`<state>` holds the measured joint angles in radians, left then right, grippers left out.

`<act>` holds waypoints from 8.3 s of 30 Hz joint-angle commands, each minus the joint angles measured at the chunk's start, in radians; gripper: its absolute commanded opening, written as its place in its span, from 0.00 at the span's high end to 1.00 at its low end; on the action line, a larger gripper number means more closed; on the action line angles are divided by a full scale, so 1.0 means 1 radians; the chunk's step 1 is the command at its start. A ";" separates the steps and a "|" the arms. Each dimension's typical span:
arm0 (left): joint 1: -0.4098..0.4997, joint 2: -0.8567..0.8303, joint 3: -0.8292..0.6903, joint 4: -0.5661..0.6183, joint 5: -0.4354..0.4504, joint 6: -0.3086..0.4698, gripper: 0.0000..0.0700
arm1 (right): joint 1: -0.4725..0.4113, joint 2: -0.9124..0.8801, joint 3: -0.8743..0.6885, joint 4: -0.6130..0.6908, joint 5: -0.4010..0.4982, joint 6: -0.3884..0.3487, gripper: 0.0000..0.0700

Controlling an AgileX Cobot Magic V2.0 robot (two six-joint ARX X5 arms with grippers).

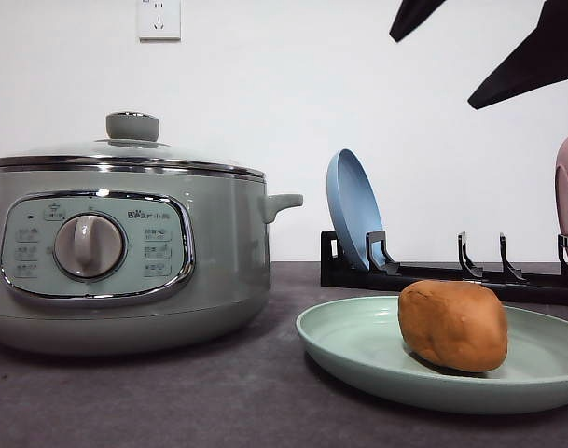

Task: Transfer potato from steamer to green plate

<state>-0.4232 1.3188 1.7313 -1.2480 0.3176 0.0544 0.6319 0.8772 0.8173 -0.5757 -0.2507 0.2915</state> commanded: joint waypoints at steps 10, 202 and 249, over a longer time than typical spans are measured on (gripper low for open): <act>-0.005 -0.009 0.026 -0.014 0.005 0.005 0.99 | 0.006 0.003 0.016 -0.003 -0.010 -0.019 1.00; 0.476 -1.316 -1.719 1.065 -0.216 0.110 0.99 | -0.635 -0.874 -0.805 0.418 0.068 -0.247 1.00; 0.476 -1.316 -1.719 1.064 -0.216 0.109 0.99 | -0.635 -0.874 -0.805 0.418 0.068 -0.247 1.00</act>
<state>0.0505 0.0051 0.0326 -0.1761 0.1024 0.1596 -0.0029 0.0051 0.0166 -0.1589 -0.1806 0.0483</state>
